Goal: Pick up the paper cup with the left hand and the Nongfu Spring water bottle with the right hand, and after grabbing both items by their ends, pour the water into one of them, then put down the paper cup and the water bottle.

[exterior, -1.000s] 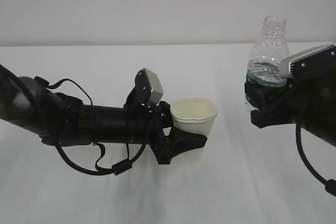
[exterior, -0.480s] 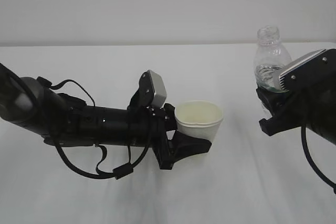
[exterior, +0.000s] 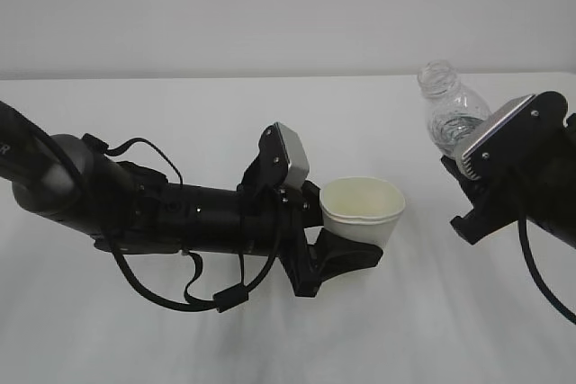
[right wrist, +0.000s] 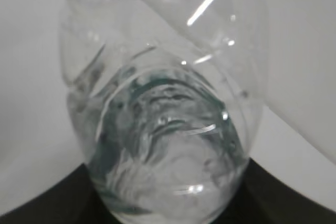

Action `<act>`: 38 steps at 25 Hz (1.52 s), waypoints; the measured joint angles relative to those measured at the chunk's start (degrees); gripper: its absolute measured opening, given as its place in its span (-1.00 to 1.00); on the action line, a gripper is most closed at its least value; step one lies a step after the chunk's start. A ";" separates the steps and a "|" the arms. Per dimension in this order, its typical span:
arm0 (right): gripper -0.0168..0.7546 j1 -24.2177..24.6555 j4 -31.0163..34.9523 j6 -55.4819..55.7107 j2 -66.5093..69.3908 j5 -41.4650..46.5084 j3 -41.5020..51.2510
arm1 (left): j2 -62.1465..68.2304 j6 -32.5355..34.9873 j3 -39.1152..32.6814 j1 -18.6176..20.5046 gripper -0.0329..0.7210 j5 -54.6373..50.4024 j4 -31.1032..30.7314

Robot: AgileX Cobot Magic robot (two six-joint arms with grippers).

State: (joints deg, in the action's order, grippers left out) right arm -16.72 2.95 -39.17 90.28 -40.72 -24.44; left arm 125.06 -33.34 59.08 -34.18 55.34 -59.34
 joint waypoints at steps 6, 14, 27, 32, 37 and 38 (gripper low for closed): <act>0.06 0.00 0.22 -4.93 0.00 0.00 0.00 | 0.00 0.00 0.00 0.00 0.31 -2.19 0.38; 0.06 0.00 1.70 -10.55 0.00 -0.12 0.00 | 3.00 3.05 0.14 0.00 0.30 2.98 5.56; 0.06 0.00 8.07 -20.35 0.00 -5.08 0.00 | 3.40 5.15 0.99 0.00 0.30 6.37 6.75; 0.06 0.00 8.15 -25.28 0.00 -4.46 0.00 | 3.40 5.15 0.99 -0.09 0.30 6.37 6.39; 0.06 0.00 8.15 -27.45 0.00 -3.78 0.00 | 3.40 5.15 0.99 -1.26 0.30 5.59 5.98; 0.06 0.00 8.20 -27.74 0.00 -3.78 0.00 | 3.40 5.15 1.16 -1.41 0.30 4.80 5.87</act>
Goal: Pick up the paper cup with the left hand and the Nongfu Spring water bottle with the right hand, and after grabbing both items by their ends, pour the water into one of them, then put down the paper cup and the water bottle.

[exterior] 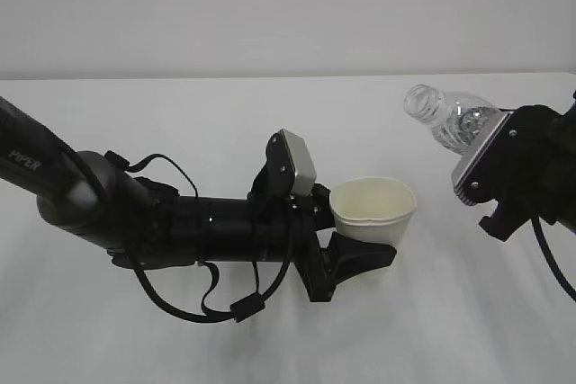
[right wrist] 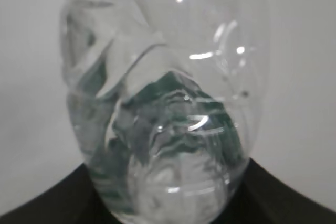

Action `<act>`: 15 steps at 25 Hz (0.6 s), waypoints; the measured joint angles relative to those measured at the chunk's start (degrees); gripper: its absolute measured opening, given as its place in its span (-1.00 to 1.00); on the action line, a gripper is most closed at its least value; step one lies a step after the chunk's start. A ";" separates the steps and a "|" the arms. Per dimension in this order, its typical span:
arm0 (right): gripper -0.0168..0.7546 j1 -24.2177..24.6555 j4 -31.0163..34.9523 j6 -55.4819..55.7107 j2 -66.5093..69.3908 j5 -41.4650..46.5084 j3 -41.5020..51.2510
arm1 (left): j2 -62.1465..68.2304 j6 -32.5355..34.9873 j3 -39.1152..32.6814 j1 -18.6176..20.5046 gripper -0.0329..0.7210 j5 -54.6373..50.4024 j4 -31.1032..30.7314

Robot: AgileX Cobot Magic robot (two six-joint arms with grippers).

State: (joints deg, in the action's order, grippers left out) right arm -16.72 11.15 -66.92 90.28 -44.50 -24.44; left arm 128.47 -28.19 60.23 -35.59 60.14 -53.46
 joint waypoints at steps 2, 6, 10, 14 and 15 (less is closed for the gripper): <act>0.06 0.00 0.00 -0.59 0.00 0.14 0.00 | 0.00 0.00 0.51 -0.44 0.30 -1.34 -0.38; 0.06 0.00 0.09 -1.54 0.00 0.32 0.00 | 0.00 0.00 1.04 -0.64 0.29 -1.82 -0.02; 0.06 0.00 -0.02 -3.65 0.00 0.47 0.00 | 0.00 0.00 1.04 -0.64 0.29 -2.04 1.00; 0.06 0.00 -0.14 -5.92 0.00 0.47 0.00 | 0.00 0.00 1.04 -0.64 0.29 -2.17 1.00; 0.06 0.00 -0.14 -6.56 0.00 0.47 0.00 | 0.00 0.00 1.04 -0.64 0.29 -2.26 1.00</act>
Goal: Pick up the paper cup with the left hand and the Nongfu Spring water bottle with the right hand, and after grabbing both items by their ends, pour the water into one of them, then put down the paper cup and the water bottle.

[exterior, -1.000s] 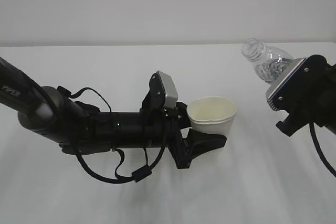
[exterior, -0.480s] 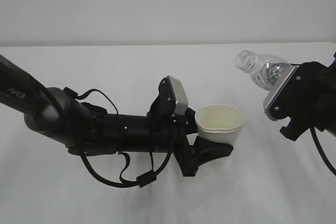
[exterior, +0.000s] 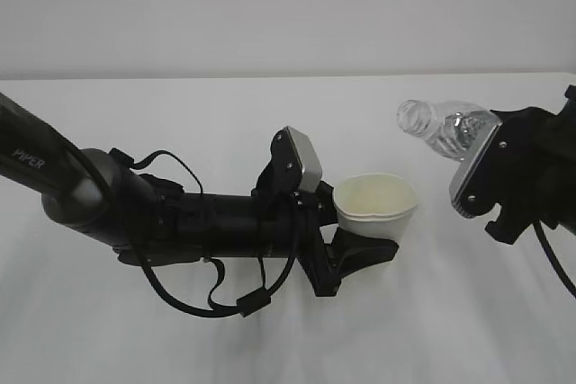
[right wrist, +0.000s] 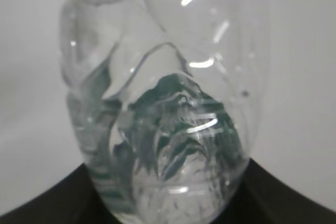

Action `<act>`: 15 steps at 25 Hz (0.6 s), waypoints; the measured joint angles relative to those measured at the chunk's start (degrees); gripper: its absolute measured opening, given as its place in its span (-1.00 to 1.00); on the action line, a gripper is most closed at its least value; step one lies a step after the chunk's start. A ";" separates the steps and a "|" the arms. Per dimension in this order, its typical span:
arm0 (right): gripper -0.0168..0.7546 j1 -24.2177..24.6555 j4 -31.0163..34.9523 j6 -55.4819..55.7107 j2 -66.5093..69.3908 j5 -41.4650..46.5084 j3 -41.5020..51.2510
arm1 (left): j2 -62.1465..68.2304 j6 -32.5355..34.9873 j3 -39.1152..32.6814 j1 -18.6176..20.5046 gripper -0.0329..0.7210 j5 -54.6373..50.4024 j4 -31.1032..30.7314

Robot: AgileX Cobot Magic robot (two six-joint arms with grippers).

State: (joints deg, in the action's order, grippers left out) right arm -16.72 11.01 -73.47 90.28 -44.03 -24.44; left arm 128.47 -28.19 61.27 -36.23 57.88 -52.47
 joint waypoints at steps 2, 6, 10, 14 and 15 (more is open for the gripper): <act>0.06 0.00 -0.09 -1.20 0.00 0.04 0.00 | 0.00 0.00 0.00 0.00 0.29 0.00 0.10; 0.06 0.00 -0.09 -4.21 0.00 0.04 0.00 | 0.00 0.00 0.00 0.00 0.29 0.00 0.10; 0.06 0.00 -0.09 -6.86 0.00 0.13 0.00 | 0.00 0.00 0.00 0.00 0.29 0.00 0.10; 0.06 0.00 -0.09 -8.11 0.00 0.13 0.00 | 0.43 -0.11 0.00 0.00 0.28 0.34 0.10; 0.06 0.00 -0.09 -8.82 0.00 0.17 0.00 | 0.43 -0.11 0.00 0.00 0.28 0.34 0.10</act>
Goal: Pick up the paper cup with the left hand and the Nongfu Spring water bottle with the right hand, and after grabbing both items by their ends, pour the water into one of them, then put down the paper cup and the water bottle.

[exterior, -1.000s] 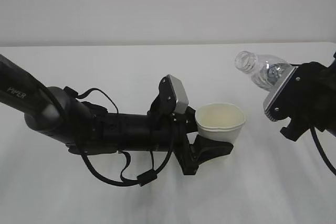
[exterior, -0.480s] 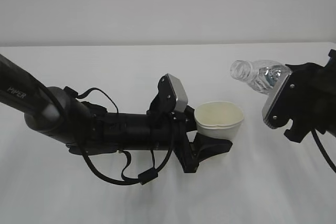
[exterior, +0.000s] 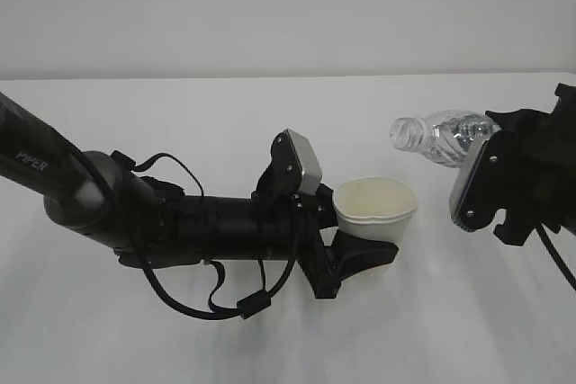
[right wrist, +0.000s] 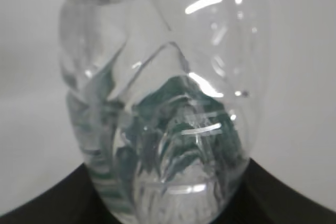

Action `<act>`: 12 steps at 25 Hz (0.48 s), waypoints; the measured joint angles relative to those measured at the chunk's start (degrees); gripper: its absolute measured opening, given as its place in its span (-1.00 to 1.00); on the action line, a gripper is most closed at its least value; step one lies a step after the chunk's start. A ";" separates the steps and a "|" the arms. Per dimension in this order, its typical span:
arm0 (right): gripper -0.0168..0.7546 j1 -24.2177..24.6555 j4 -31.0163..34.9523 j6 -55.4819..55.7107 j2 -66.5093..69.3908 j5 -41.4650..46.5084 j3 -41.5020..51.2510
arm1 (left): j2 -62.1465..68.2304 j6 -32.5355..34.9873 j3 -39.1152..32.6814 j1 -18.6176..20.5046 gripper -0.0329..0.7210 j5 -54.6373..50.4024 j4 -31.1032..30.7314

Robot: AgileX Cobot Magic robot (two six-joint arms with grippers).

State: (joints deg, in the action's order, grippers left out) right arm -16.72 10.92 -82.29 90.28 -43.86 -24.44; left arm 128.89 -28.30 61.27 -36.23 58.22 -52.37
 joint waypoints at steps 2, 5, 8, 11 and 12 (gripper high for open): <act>0.06 0.00 0.00 -1.37 0.00 0.00 0.00 | 0.00 -0.10 0.00 0.00 0.28 0.04 0.00; 0.06 0.00 -0.15 -2.92 0.00 0.00 0.00 | 0.00 -0.10 0.00 0.00 0.28 0.04 0.00; 0.06 0.00 -0.77 -3.58 0.00 0.00 0.00 | 0.00 -0.10 0.00 0.00 0.28 0.04 0.00; 0.06 0.00 -1.27 -3.96 0.00 0.00 0.00 | 0.00 -0.10 0.00 0.00 0.28 0.04 0.00; 0.06 0.00 -1.36 -4.07 0.00 0.00 0.00 | 0.00 -0.10 0.00 0.00 0.28 0.04 0.00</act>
State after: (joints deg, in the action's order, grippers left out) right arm -16.72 9.56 -86.36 90.28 -43.86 -24.44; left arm 128.89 -28.41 61.27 -36.23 58.26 -52.37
